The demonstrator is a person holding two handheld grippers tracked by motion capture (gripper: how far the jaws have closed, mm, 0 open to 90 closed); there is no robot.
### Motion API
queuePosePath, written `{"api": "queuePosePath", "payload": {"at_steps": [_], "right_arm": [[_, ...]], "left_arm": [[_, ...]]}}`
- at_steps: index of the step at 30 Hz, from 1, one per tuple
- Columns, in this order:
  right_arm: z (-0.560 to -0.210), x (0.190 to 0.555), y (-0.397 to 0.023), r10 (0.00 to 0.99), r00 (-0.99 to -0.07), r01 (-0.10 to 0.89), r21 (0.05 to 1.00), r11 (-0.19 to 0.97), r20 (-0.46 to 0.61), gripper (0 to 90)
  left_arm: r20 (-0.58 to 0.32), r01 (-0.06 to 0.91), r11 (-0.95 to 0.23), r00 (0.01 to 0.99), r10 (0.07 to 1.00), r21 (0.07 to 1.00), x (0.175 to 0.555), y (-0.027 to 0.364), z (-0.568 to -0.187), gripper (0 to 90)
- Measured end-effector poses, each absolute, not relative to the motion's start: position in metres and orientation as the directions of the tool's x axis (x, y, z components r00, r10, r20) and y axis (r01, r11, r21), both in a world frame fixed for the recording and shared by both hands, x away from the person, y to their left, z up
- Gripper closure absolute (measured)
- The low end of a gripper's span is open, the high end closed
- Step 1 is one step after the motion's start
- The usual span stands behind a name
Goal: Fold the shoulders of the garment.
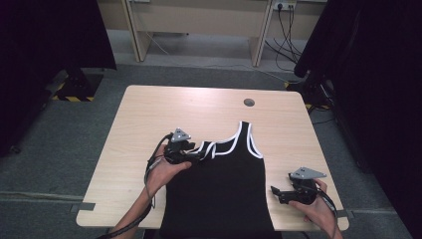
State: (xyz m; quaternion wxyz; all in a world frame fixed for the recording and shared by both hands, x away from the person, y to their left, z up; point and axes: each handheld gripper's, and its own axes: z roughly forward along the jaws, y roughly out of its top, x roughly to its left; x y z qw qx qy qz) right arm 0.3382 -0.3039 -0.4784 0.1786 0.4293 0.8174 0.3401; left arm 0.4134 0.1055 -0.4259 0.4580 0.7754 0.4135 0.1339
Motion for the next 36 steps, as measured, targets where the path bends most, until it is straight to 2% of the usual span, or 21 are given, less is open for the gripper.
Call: {"api": "queuePosePath", "payload": {"at_steps": [7, 15, 17, 21, 23, 26, 36], "right_arm": [[-0.478, 0.338, -0.304, 0.823, -0.568, 0.579, 0.71, 0.4, -0.001, 12.6], [-0.478, 0.338, -0.304, 0.823, -0.568, 0.579, 0.71, 0.4, -0.001, 12.6], [-0.478, 0.338, -0.304, 0.823, -0.568, 0.579, 0.71, 0.4, -0.001, 12.6], [-0.478, 0.338, -0.304, 0.823, -0.568, 0.579, 0.71, 0.4, -0.001, 12.6], [-0.478, 0.338, -0.304, 0.823, -0.568, 0.579, 0.71, 0.4, -0.001, 12.6], [-0.478, 0.338, -0.304, 0.823, -0.567, 0.579, 0.71, 0.4, -0.001, 12.6], [-0.478, 0.339, -0.304, 0.824, -0.567, 0.579, 0.711, 0.4, -0.002, 12.6]], "left_arm": [[-0.196, 0.571, -0.232, 0.589, 0.784, 0.787, 0.443, 0.092, -0.434, 38.5], [-0.206, 0.635, -0.251, 0.555, 0.806, 0.73, 0.475, 0.079, -0.457, 37.8], [-0.195, 0.635, -0.267, 0.561, 0.805, 0.725, 0.478, 0.078, -0.462, 42.9], [-0.196, 0.626, -0.287, 0.587, 0.786, 0.725, 0.477, 0.077, -0.466, 68.3], [-0.172, 0.595, -0.305, 0.611, 0.773, 0.743, 0.475, 0.079, -0.464, 77.8], [-0.16, 0.573, -0.286, 0.604, 0.781, 0.768, 0.465, 0.083, -0.453, 81.0], [-0.117, 0.465, -0.29, 0.669, 0.734, 0.837, 0.41, 0.097, -0.427, 81.8]]}}
